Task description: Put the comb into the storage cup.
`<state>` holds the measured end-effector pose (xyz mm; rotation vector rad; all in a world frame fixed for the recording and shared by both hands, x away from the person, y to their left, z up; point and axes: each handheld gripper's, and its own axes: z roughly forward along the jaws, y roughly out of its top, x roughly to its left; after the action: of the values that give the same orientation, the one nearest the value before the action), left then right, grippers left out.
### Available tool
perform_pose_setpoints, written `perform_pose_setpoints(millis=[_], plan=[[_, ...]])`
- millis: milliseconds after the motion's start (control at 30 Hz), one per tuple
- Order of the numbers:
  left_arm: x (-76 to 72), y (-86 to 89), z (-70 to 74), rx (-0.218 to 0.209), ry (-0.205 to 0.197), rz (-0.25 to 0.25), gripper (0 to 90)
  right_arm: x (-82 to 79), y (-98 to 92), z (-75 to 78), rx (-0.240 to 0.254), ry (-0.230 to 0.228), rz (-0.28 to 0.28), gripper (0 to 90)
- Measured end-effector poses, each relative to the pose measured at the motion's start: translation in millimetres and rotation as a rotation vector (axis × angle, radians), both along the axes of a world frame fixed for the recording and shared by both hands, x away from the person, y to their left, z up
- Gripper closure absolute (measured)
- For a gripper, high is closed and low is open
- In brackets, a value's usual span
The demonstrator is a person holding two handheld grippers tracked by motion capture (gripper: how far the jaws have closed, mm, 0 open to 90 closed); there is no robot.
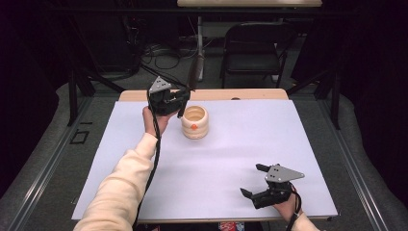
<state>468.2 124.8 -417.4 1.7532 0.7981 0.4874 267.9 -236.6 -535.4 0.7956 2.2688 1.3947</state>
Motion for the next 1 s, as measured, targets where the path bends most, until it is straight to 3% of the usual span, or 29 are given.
perform_pose_setpoints(millis=[1000], plan=[[4.2,-14.6,-5.0,-0.03,-0.034,0.004,72.7,-0.5,-0.7,0.1,0.009,0.005,0.006,0.0]])
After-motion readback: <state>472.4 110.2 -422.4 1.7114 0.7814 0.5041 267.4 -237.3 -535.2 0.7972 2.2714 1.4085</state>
